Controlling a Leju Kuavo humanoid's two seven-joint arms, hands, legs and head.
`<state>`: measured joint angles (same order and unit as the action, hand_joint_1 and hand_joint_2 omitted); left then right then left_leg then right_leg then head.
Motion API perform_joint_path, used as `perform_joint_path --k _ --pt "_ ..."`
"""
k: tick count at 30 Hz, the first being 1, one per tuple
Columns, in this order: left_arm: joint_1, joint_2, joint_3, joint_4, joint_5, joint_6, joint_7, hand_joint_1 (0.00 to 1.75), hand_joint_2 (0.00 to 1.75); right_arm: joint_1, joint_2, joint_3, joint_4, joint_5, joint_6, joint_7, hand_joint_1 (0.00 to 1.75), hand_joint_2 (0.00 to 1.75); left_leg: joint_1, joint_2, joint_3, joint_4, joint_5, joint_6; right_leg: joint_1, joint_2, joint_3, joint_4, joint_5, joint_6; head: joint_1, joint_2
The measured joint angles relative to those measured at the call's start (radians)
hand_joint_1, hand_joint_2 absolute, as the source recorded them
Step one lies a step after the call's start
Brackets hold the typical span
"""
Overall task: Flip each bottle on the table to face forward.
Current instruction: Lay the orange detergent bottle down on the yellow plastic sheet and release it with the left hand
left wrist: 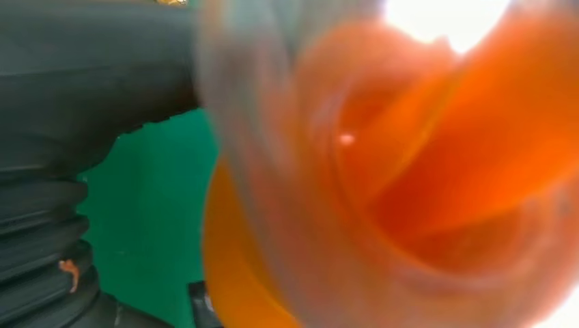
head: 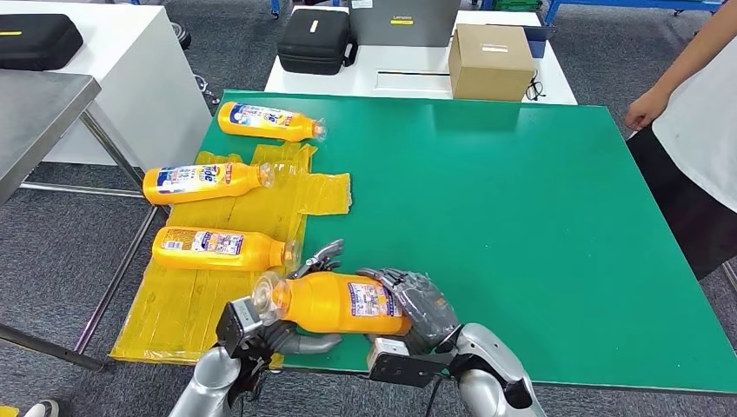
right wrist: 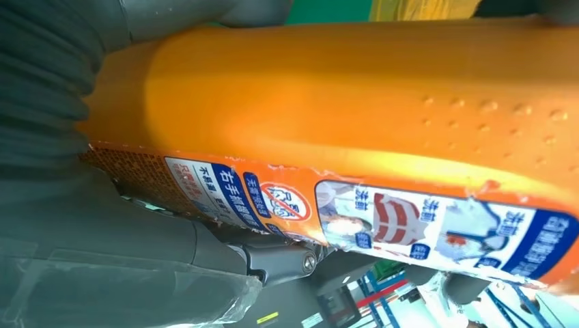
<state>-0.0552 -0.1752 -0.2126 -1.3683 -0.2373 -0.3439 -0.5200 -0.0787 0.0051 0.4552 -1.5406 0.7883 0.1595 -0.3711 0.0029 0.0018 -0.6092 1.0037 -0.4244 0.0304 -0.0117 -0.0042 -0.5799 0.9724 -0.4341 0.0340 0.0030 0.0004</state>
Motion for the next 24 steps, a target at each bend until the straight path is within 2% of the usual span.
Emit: perform_joint_path --k 8,18,19,22,24 --pt "-0.007 0.012 -0.044 0.002 -0.049 -0.004 -0.002 0.0 1.75 -0.032 -0.003 0.041 0.05 -0.013 0.008 0.025 1.75 1.75 0.0 0.0 0.0 0.0 0.0 0.0 0.0 0.0 0.0 0.0 0.0 0.0 0.0 0.0" --pt "0.01 0.041 -0.091 -0.059 -0.099 -0.014 -0.093 0.0 1.75 -0.087 -0.002 0.11 0.178 -0.025 -0.002 0.048 1.75 1.75 0.0 0.0 0.0 0.0 0.0 0.0 0.0 0.0 0.0 0.0 0.0 0.0 0.0 0.0" --pt "0.014 0.045 -0.092 -0.069 -0.103 -0.014 -0.099 0.35 1.75 -0.088 -0.002 0.114 0.186 -0.026 -0.004 0.05 1.75 1.75 0.0 0.0 0.0 0.0 0.0 0.0 0.0 0.0 0.0 0.0 0.0 0.0 0.0 0.0" --pt "0.025 0.056 -0.092 -0.094 -0.117 -0.014 -0.118 1.57 1.75 -0.091 -0.003 0.125 0.206 -0.028 -0.009 0.059 1.75 1.75 0.0 0.0 0.0 0.0 0.0 0.0 0.0 0.0 0.0 0.0 0.0 0.0 0.0 0.0" --pt "0.033 0.062 -0.096 -0.108 -0.118 -0.016 -0.136 1.62 1.75 -0.096 -0.003 0.131 0.221 -0.027 -0.012 0.068 1.75 1.75 0.0 0.0 0.0 0.0 0.0 0.0 0.0 0.0 0.0 0.0 0.0 0.0 0.0 0.0"
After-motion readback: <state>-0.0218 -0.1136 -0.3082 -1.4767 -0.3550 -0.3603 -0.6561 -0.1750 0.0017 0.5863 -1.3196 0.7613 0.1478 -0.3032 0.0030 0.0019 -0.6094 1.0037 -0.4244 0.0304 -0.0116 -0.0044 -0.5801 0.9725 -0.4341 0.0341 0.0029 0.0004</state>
